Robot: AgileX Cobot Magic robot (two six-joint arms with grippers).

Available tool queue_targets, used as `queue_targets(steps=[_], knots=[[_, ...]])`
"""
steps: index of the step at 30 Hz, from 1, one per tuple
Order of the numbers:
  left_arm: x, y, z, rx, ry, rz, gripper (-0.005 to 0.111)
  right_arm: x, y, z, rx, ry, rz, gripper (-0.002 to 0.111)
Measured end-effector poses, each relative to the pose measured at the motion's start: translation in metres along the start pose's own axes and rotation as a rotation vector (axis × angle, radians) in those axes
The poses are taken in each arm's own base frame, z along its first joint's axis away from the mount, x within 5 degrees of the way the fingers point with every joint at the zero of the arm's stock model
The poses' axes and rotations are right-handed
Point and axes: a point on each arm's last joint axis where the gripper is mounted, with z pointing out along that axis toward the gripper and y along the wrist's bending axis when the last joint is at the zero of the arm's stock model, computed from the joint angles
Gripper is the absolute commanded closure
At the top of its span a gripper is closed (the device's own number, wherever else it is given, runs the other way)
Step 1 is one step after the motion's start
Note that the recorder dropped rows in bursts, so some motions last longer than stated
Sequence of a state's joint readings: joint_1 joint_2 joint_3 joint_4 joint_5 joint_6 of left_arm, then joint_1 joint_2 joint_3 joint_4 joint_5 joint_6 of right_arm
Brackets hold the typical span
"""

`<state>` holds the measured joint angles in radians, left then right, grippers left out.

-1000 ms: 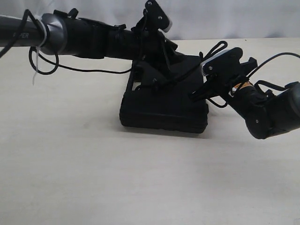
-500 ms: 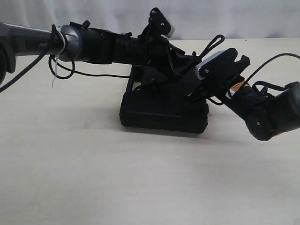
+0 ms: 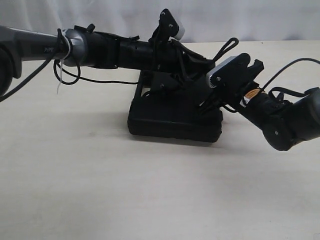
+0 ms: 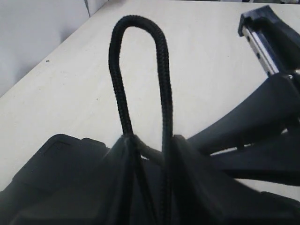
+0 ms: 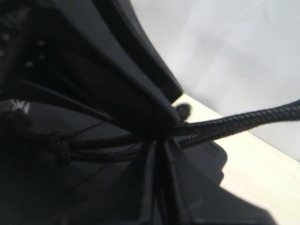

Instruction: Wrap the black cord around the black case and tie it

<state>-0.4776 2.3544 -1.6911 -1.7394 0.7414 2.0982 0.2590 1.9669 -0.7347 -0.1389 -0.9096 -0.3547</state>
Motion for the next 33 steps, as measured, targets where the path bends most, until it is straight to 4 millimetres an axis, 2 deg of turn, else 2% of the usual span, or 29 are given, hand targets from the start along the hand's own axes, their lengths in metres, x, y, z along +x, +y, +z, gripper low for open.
queue_targets(steps=[2, 6, 7, 13, 18, 22, 28, 31, 33], knots=[[0.0, 0.001, 0.001, -0.002, -0.005, -0.001, 0.08, 0.0, 0.001, 0.0, -0.009, -0.001, -0.007, 0.104], [-0.005, 0.003, 0.002, -0.005, -0.015, 0.014, 0.104, 0.0, 0.0, 0.0, -0.006, -0.007, -0.007, 0.104], [-0.005, 0.004, 0.002, -0.005, -0.016, 0.015, 0.107, -0.001, 0.001, 0.0, -0.01, -0.011, -0.011, 0.104], [-0.004, 0.006, 0.002, -0.031, -0.001, 0.015, 0.107, -0.001, 0.001, 0.0, -0.016, -0.016, -0.016, 0.104], [-0.004, 0.006, 0.002, -0.035, 0.001, 0.002, 0.107, -0.001, 0.001, 0.0, -0.016, -0.018, -0.043, 0.088], [-0.007, 0.0, 0.002, 0.033, -0.037, -0.027, 0.107, -0.001, -0.003, 0.0, 0.024, -0.01, -0.072, 0.078], [-0.008, -0.006, 0.001, 0.099, -0.047, -0.072, 0.107, 0.003, -0.012, -0.001, 0.127, 0.033, -0.06, 0.077], [-0.003, -0.003, 0.002, 0.067, 0.011, -0.078, 0.107, 0.004, -0.013, -0.003, 0.137, 0.06, -0.041, 0.077], [0.002, 0.001, 0.002, 0.023, 0.063, -0.072, 0.107, 0.003, -0.019, -0.007, 0.179, 0.107, 0.038, 0.077]])
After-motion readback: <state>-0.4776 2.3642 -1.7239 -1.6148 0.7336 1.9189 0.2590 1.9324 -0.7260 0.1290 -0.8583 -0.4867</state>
